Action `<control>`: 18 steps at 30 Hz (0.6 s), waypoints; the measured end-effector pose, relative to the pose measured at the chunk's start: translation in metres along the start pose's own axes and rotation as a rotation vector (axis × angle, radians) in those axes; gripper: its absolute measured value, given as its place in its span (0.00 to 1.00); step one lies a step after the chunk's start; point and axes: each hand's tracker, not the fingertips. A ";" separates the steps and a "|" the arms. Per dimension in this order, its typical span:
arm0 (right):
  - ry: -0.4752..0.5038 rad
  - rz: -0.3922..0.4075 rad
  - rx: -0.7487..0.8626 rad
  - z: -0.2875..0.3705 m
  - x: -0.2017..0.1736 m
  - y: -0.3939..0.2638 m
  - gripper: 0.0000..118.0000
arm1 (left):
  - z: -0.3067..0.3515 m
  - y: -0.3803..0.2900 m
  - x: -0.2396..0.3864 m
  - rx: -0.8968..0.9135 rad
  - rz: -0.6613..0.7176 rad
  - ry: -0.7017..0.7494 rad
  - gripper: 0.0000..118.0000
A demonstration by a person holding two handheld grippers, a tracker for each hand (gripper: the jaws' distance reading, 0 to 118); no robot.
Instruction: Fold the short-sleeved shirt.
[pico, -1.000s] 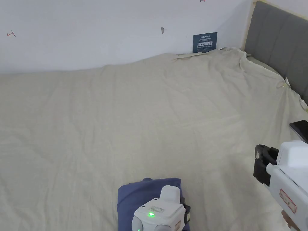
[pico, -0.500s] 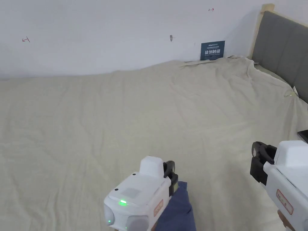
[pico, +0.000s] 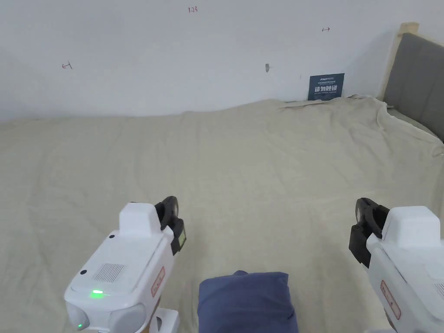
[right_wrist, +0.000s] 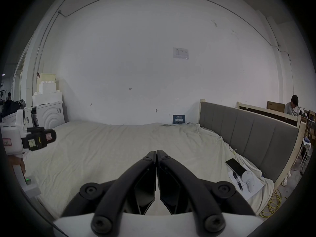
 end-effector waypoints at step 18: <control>0.009 0.011 0.032 -0.012 -0.026 -0.012 0.00 | 0.030 -0.022 -0.060 0.001 -0.001 0.213 0.00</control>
